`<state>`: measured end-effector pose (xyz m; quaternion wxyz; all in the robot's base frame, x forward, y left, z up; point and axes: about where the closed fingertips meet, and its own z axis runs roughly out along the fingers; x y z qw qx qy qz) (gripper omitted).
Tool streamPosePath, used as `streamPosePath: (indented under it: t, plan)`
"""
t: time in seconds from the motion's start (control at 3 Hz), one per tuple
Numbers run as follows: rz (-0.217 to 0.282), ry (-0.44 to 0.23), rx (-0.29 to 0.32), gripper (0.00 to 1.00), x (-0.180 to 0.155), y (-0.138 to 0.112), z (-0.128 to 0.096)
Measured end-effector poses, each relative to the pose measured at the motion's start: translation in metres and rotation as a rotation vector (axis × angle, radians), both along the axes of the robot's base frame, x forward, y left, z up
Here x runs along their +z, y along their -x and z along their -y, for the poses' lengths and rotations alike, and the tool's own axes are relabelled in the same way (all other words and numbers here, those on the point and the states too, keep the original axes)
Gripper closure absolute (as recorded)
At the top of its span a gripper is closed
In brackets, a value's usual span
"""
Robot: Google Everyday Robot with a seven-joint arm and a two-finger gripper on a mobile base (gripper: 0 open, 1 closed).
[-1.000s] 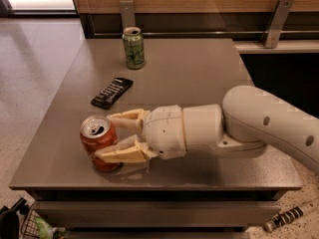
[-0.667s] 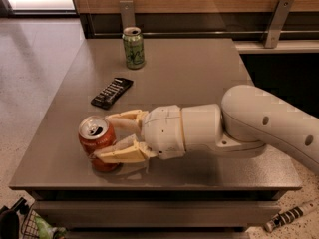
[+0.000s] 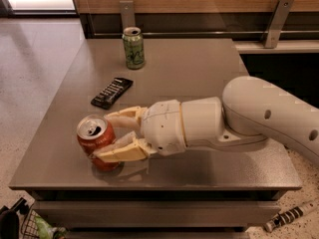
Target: Knock coke can over
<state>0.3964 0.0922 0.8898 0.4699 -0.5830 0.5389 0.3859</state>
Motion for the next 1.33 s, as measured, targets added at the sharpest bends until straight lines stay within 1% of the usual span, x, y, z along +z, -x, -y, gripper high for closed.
streamPosePath:
  t: [0.33, 0.67, 1.0, 1.33]
  plan:
    - [0.021, 0.096, 0.002, 1.0, 0.019, -0.005, 0.007]
    - [0.046, 0.27, -0.02, 1.0, 0.036, -0.022, 0.017]
    - [0.051, 0.435, -0.047, 1.0, 0.041, -0.029, 0.02]
    - [0.042, 0.592, -0.086, 1.0, 0.035, -0.031, 0.023]
